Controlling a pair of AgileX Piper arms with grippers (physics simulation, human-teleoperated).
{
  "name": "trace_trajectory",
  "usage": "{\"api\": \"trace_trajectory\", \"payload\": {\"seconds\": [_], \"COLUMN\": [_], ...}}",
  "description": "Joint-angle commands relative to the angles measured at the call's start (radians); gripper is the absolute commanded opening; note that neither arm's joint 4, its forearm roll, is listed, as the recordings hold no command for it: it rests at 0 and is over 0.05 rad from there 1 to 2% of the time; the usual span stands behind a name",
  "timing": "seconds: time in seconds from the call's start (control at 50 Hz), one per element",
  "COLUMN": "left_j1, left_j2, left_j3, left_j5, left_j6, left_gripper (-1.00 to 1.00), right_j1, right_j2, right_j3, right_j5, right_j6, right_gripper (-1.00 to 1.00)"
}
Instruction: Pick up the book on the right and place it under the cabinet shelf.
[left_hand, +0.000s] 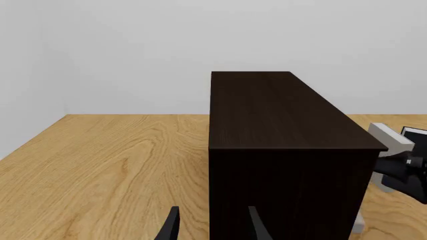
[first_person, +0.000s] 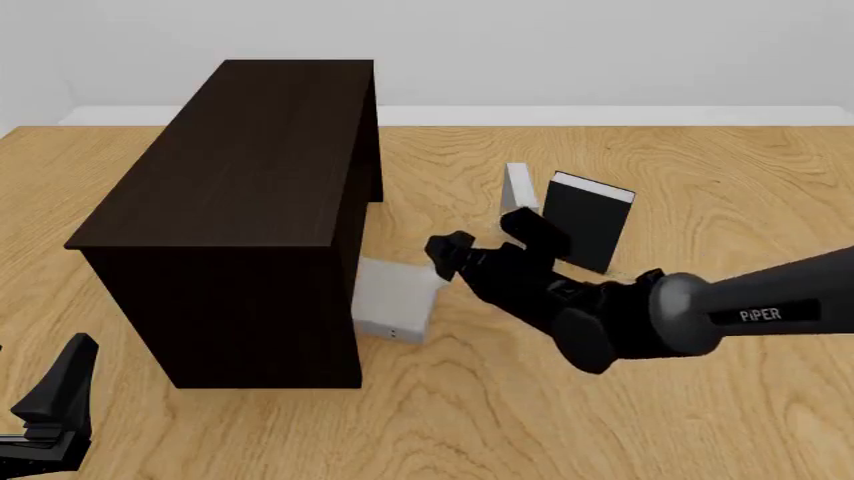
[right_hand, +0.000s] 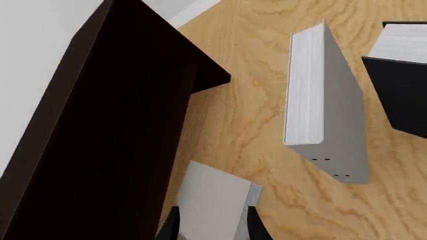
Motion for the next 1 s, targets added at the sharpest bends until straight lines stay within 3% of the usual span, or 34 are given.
{"api": "trace_trajectory", "payload": {"seconds": [0.02,0.08,0.1,0.2,0.24,0.3,0.32,0.38,0.42,0.5,0.54,0.6,0.64,0.86,0.9,0.96,1.0], "left_j1": [0.0,0.0,0.0,0.0,0.0,0.0,0.0,0.0,0.0,0.0,0.0,0.0,0.0,0.0,0.0,0.0,0.0], "left_j2": [0.0,0.0,0.0,0.0,0.0,0.0,0.0,0.0,0.0,0.0,0.0,0.0,0.0,0.0,0.0,0.0,0.0], "left_j3": [0.0,0.0,0.0,0.0,0.0,0.0,0.0,0.0,0.0,0.0,0.0,0.0,0.0,0.0,0.0,0.0,0.0], "left_j5": [0.0,0.0,0.0,0.0,0.0,0.0,0.0,0.0,0.0,0.0,0.0,0.0,0.0,0.0,0.0,0.0,0.0], "left_j6": [0.0,0.0,0.0,0.0,0.0,0.0,0.0,0.0,0.0,0.0,0.0,0.0,0.0,0.0,0.0,0.0,0.0], "left_gripper": [1.0,1.0,1.0,1.0,1.0,1.0,1.0,1.0,1.0,1.0,1.0,1.0,1.0,1.0,1.0,1.0,1.0], "right_j1": [-0.027,-0.038,-0.038,-0.074,-0.061,-0.047,-0.047,-0.03,-0.029,-0.026,-0.023,-0.013,-0.033,-0.044,-0.086,-0.109,-0.124], "right_j2": [-0.116,-0.141,-0.141,-0.188,-0.183,-0.192,-0.197,-0.201,-0.2,-0.192,-0.176,-0.169,-0.153,-0.096,-0.089,-0.097,-0.098], "right_j3": [0.04,0.047,0.047,0.058,0.064,0.068,0.067,0.069,0.068,0.064,0.057,0.064,0.053,0.053,0.062,0.07,0.102], "right_j5": [0.076,0.117,0.117,0.166,0.165,0.178,0.189,0.196,0.218,0.23,0.238,0.228,0.236,0.218,0.198,0.189,0.154], "right_j6": [-0.116,-0.193,-0.193,-0.375,-0.353,-0.396,-0.444,-0.445,-0.505,-0.522,-0.564,-0.546,-0.599,-0.734,-0.802,-0.79,-0.841], "right_gripper": [1.0,1.0,1.0,1.0,1.0,1.0,1.0,1.0,1.0,1.0,1.0,1.0,1.0,1.0,1.0,1.0,1.0]}}
